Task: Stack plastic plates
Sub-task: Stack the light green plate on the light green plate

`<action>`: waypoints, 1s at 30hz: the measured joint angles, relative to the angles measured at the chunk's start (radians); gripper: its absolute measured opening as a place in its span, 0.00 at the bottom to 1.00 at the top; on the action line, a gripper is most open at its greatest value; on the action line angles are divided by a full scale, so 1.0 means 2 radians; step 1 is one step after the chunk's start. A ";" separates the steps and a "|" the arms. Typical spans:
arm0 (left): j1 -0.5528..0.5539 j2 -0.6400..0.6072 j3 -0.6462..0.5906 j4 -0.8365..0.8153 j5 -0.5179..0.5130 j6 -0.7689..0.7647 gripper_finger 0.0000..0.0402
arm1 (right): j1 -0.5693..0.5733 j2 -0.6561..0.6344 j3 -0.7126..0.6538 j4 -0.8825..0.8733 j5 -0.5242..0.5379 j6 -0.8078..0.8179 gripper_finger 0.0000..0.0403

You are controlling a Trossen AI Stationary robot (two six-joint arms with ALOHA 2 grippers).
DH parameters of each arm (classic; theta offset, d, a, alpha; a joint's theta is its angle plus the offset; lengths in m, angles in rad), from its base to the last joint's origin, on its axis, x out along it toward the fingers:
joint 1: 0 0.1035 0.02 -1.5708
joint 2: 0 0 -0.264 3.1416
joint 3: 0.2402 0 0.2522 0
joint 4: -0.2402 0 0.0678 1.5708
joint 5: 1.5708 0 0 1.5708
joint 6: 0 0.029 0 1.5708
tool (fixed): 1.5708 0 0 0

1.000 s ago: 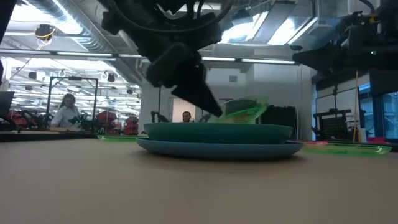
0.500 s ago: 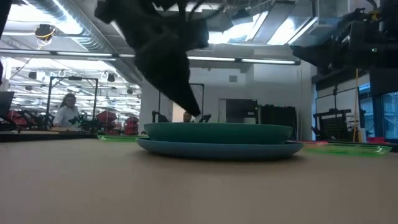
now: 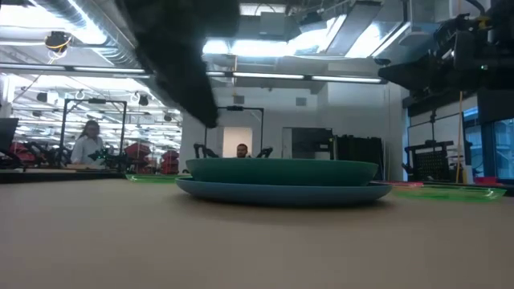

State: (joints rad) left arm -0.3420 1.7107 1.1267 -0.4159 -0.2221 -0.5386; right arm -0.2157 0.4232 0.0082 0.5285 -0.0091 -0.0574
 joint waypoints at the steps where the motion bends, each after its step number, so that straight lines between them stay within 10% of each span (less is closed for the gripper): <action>1: -0.007 0.000 0.000 -0.008 0.000 -0.014 0.31 | 0.000 0.000 0.000 0.000 0.000 0.000 0.01; 16: -0.085 0.002 0.000 -0.081 -0.020 -0.225 0.31 | 0.000 0.000 0.000 -0.004 0.000 0.000 0.01; 30: -0.125 0.002 0.000 -0.196 0.114 -0.515 0.30 | 0.000 0.000 0.000 -0.004 0.001 -0.001 0.01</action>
State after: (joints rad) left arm -0.5918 1.7157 1.1263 -0.8074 0.0058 -1.5686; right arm -0.2161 0.4233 0.0082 0.5198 -0.0078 -0.0601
